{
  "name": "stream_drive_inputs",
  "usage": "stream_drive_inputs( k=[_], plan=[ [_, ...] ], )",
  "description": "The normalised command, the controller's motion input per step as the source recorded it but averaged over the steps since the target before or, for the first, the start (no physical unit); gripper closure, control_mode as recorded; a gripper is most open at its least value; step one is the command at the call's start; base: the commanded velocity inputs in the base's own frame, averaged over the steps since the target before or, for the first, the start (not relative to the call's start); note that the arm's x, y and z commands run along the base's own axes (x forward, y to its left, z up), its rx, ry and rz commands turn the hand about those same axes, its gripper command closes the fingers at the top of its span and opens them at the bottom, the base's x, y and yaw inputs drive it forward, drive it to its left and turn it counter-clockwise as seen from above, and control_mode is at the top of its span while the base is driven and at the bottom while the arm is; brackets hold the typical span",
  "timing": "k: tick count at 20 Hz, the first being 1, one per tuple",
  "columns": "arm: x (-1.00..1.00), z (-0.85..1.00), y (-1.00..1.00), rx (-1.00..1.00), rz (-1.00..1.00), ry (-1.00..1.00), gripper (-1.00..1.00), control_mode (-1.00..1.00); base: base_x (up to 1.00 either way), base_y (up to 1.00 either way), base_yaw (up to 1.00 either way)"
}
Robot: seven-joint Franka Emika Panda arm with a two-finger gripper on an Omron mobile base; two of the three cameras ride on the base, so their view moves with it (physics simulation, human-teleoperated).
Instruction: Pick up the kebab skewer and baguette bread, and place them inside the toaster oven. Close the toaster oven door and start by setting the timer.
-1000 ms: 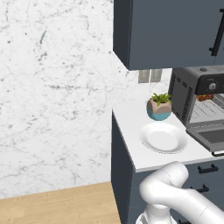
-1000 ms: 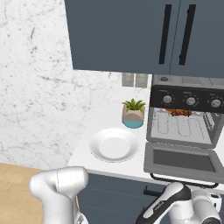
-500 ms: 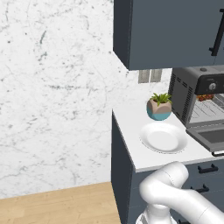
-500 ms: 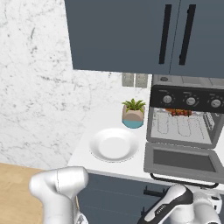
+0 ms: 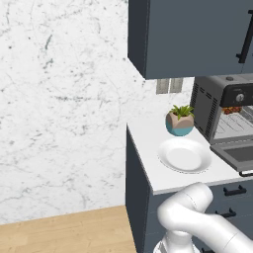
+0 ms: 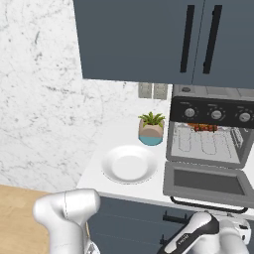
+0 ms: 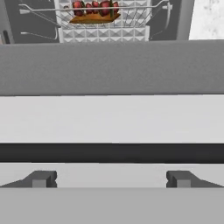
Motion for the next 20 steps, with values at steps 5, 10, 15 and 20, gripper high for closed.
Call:
stream_drive_inputs(
  k=[5,10,15,20],
  plan=[
    [0.14,0.1,0.0,0.0,0.0,0.0,-1.0,-1.0,0.0,0.0,0.0],
    [0.08,0.21,0.0,0.0,0.0,0.0,-1.0,-1.0,0.0,0.0,0.0],
    [0.01,0.38,0.0,0.0,0.0,-0.03,-1.0,-1.0,0.0,0.0,0.0],
    [0.07,0.41,0.0,0.0,0.0,0.0,-1.0,-1.0,0.0,0.0,0.0]
  ],
)
